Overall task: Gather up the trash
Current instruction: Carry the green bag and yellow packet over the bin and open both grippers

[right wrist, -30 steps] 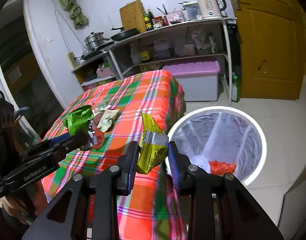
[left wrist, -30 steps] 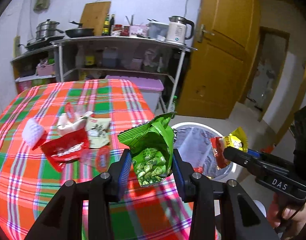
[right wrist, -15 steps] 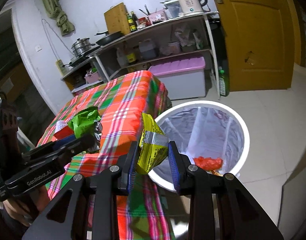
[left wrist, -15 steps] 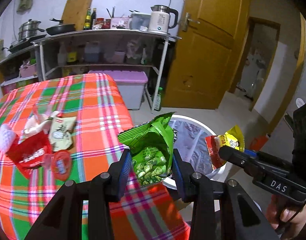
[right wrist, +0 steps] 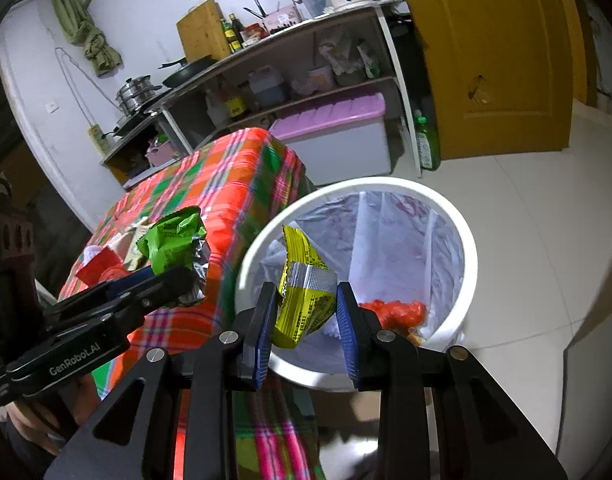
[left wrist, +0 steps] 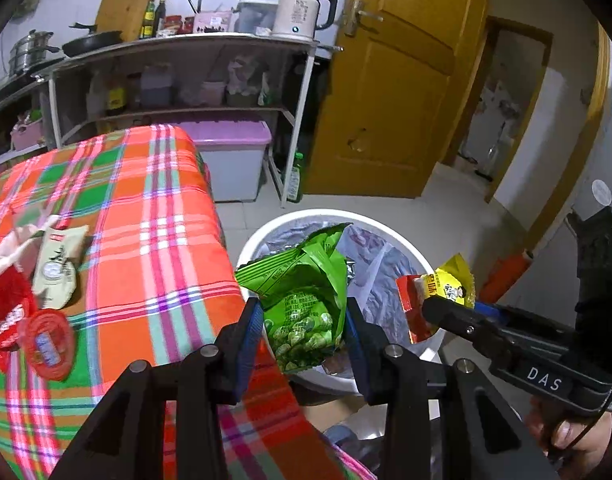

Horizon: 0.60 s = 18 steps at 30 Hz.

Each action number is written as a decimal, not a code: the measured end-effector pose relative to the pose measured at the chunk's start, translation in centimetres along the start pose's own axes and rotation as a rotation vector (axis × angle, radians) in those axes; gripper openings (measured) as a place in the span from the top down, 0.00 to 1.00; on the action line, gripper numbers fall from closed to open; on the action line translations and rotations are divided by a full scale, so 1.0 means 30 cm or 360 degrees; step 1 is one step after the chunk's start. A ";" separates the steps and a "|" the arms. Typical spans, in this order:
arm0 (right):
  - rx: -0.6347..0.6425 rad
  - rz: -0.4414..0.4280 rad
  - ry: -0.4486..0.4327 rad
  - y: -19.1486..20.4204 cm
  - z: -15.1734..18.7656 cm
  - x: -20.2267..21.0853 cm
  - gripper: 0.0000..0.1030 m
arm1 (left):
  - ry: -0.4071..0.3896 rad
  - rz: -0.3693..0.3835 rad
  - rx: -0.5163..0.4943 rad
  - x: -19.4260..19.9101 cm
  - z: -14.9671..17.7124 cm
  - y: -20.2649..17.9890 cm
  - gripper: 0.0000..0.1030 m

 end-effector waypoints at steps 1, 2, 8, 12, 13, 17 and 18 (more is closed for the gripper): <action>-0.0005 0.0005 0.0004 -0.009 0.000 -0.004 0.70 | 0.0012 0.0006 -0.0003 -0.016 -0.003 -0.004 0.61; -0.0011 0.0013 0.0011 -0.019 0.002 -0.011 0.70 | 0.0024 0.0013 -0.0006 -0.029 -0.005 -0.009 0.61; -0.0052 0.0061 0.0044 -0.074 -0.007 -0.042 0.69 | 0.0103 0.0050 -0.0022 -0.107 -0.013 -0.040 0.60; -0.0047 0.0081 0.0048 -0.087 -0.015 -0.051 0.69 | 0.0126 0.0063 -0.0026 -0.135 -0.021 -0.046 0.60; -0.0044 0.0090 0.0047 -0.089 -0.018 -0.052 0.69 | 0.0133 0.0072 -0.0022 -0.140 -0.023 -0.048 0.60; -0.0038 0.0112 0.0030 -0.097 -0.028 -0.053 0.62 | 0.0151 0.0103 -0.0009 -0.154 -0.032 -0.050 0.54; -0.0039 0.0115 0.0024 -0.099 -0.030 -0.052 0.58 | 0.0147 0.0111 -0.0002 -0.155 -0.035 -0.048 0.49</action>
Point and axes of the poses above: each gripper's, at about its wrist camera, not at the fingertips, and x roughly against the way its jaws point, y to its left, z to its underside, the point moved 7 cm from there along -x, roughly the way its jaws point, and after that the axes turned 8 degrees about y, right-handed, at the moved point
